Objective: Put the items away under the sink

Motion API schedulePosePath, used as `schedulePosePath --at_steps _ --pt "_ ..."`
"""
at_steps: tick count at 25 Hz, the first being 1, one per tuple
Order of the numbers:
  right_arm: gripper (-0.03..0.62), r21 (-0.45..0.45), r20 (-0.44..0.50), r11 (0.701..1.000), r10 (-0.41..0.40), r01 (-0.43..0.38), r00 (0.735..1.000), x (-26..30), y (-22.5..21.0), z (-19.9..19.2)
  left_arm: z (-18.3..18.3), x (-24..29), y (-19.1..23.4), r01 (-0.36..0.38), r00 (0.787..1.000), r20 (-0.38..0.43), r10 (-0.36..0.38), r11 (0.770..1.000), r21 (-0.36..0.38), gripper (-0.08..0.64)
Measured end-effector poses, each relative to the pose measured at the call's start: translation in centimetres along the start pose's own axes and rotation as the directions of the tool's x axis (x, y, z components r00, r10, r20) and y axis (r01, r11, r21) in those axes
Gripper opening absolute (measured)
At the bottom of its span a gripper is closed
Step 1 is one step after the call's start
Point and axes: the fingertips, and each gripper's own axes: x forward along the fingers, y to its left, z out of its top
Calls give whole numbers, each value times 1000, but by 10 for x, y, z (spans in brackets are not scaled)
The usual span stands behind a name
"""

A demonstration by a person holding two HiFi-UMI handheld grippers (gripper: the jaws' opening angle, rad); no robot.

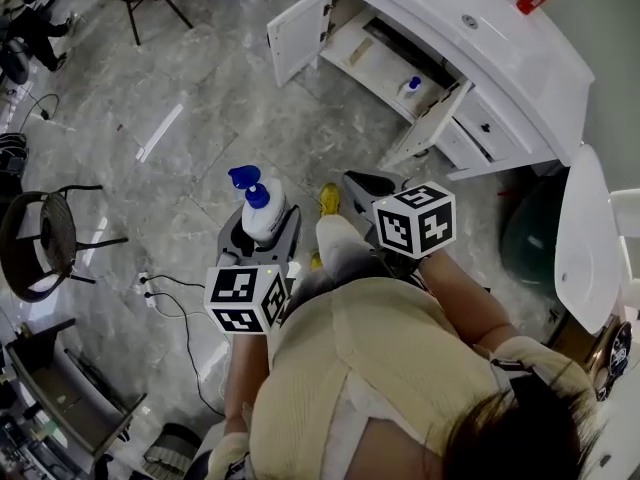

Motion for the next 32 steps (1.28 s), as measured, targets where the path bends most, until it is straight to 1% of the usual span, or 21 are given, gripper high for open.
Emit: schedulePosePath --at_steps 6,16,22,27,32 --pt "26 4 5 1000 25 -25 1000 33 -25 38 27 41 22 -19 1000 -16 19 1000 8 305" --pt "26 29 14 999 30 -30 999 67 -82 104 81 123 35 6 999 -51 -4 1000 23 305" --pt "26 51 32 999 10 -12 999 77 -123 131 106 180 31 54 996 -73 -49 997 62 305" --pt "26 79 52 997 -23 19 998 77 -157 144 115 220 22 98 991 -97 -90 992 84 305" --pt "26 113 63 993 -40 33 997 76 -179 149 122 248 13 141 984 -116 -133 988 63 305"
